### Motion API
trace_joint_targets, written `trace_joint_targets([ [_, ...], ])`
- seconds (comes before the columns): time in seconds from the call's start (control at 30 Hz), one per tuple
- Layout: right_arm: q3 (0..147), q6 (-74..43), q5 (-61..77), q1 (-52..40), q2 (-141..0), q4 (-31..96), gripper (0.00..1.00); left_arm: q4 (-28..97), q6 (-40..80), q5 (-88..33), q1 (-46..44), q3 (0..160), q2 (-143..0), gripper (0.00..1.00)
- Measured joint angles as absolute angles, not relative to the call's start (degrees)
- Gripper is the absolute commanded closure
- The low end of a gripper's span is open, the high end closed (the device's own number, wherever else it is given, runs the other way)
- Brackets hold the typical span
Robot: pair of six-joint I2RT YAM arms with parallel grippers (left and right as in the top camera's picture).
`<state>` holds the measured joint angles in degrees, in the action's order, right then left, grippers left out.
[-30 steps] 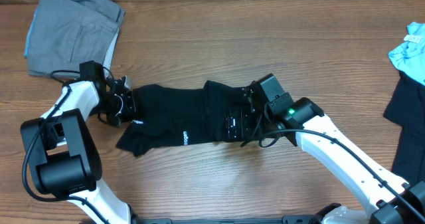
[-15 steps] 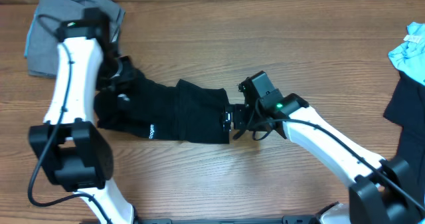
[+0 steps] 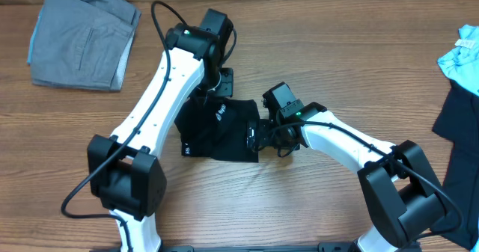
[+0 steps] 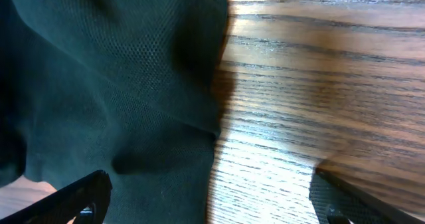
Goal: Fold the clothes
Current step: 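Fold the shirt's left end rightward over the center with the left gripper, then release the folded shirt and lift both grippers away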
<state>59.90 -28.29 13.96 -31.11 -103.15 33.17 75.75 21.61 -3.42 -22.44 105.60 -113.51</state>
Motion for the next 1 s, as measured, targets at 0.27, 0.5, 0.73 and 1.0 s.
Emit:
trace_joint_targets([
  [0.27,59.90,-28.34,15.16,-31.03,-103.15,33.28,0.00,72.40,21.37,-7.86,-22.50,105.60,-118.28,0.57],
  [0.5,59.88,-31.20,16.23,-26.74,-101.58,40.01,0.00,69.67,18.98,-12.43,-24.47,106.21,-118.43,0.48],
  [0.73,59.88,-32.38,16.29,-21.10,-88.07,43.75,0.00,82.41,19.05,-6.24,-17.04,111.24,-117.86,0.27],
  [1.0,59.88,-32.62,16.56,-22.92,-86.48,44.01,0.00,83.42,10.70,-9.17,-2.20,105.56,-117.60,0.26],
])
